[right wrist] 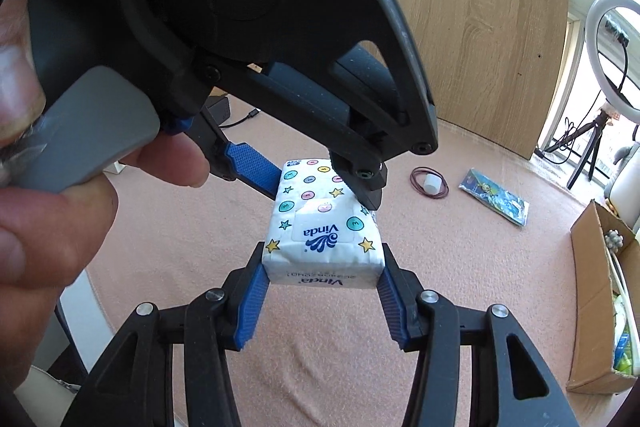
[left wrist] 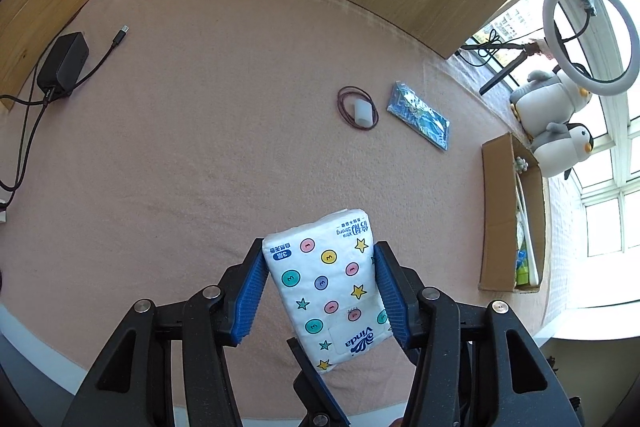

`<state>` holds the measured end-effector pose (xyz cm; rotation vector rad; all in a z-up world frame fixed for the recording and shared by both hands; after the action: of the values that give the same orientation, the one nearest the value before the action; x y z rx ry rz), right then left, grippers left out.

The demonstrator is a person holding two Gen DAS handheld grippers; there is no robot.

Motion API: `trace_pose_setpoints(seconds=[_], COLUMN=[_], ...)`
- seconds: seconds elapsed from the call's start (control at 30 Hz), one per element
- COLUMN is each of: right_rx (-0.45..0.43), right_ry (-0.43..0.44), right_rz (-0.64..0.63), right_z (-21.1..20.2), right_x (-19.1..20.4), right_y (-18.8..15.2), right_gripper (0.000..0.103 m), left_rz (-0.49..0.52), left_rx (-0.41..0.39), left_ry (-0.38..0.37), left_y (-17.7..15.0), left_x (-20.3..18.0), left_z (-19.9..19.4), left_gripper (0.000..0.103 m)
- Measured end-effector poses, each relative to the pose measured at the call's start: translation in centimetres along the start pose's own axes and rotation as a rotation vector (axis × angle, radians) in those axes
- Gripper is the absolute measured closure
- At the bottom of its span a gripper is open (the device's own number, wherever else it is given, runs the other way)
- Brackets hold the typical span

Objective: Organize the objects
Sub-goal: 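Carry the tissue pack into the box with both grippers and release it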

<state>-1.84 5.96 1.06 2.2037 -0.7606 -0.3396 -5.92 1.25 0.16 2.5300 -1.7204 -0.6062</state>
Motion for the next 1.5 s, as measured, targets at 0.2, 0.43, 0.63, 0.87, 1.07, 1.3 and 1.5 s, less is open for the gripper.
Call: trace_pose_setpoints(seconds=[0.2, 0.43, 0.63, 0.87, 1.07, 1.3, 1.5], right_rx=[-0.028, -0.04, -0.047, -0.063, -0.076, -0.093, -0.102], right_ry=[0.003, 0.008, 0.001, -0.039, -0.094, -0.166, -0.244], right_rz=[-0.026, -0.032, -0.022, 0.016, 0.055, 0.12, 0.182], right_z=[-0.3, -1.4, -1.1, -2.4, -4.1, -6.0, -7.8], right_x=[-0.1, 1.2, -1.0, -2.7, -4.8, -8.5, -12.4], right_y=[0.6, 0.6, 0.7, 0.2, -0.2, -1.2, -2.5], right_gripper=[0.056, 0.056, 0.056, 0.056, 0.056, 0.056, 0.056], left_rz=[-0.009, -0.008, 0.018, 0.084, 0.159, 0.262, 0.363], left_rx=[-0.025, -0.035, -0.033, -0.022, -0.01, 0.006, 0.027], left_ry=[0.004, 0.009, 0.008, -0.003, -0.017, -0.038, -0.065], left_y=[0.4, 0.9, 1.0, 0.9, 0.6, -0.3, -1.7], left_x=[0.4, -0.1, -1.3, -4.5, -8.4, -14.0, -20.0], left_z=[-1.3, -0.9, -0.9, -0.7, -0.4, 0.4, 1.5], left_gripper=[0.047, 0.047, 0.047, 0.047, 0.046, 0.046, 0.046])
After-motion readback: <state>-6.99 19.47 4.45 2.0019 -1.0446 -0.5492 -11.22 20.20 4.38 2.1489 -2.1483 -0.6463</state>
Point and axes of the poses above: each gripper's, at about its wrist camera, not at the fingertips, and z roughly the way its jaws point, x to its left, y to its top, the point moved 7 cm from there along z, roughly the way its jaws point, and after that the axes turned 5 degrees about y, right-handed, at the moved point
